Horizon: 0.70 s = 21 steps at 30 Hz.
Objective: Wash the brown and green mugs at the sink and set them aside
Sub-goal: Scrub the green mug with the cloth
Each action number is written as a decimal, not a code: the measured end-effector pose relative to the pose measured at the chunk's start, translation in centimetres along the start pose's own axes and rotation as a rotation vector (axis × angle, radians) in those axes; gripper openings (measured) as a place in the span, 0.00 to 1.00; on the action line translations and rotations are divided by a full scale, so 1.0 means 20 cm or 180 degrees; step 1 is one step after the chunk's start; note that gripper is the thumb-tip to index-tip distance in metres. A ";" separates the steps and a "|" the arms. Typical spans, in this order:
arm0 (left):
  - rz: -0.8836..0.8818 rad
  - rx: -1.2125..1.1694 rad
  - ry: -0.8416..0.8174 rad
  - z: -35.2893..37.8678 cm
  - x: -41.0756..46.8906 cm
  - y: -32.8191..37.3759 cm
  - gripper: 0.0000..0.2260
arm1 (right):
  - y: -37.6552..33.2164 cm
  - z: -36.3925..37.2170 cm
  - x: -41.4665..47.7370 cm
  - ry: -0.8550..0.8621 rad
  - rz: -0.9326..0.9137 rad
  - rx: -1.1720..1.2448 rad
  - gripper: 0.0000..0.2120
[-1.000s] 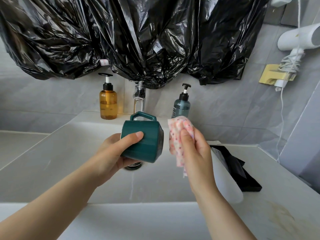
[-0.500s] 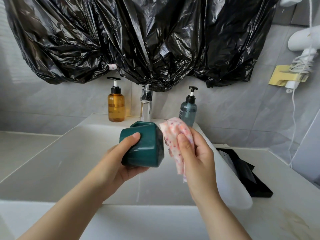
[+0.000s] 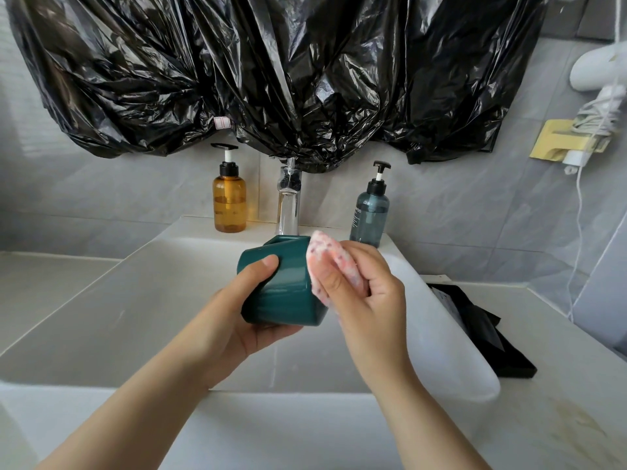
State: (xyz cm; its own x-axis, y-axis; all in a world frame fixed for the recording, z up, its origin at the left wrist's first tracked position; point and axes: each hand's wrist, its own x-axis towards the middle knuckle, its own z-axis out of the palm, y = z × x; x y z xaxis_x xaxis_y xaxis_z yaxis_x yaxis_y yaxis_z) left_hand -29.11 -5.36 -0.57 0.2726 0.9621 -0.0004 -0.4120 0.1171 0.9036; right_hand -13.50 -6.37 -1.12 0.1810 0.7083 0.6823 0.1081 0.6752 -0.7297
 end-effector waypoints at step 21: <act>0.0101 -0.0216 -0.0079 -0.01 0.00 0.01 0.23 | 0.03 0.01 0.05 0.0302 0.1475 -0.0377 0.25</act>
State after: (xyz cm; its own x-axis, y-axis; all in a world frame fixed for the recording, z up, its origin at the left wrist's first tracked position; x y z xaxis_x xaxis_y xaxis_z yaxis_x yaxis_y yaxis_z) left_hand -29.27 -5.25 -0.54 0.2794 0.9594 0.0392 -0.4786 0.1037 0.8719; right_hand -13.52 -5.16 -0.96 0.3240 0.9033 0.2813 0.1045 0.2614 -0.9596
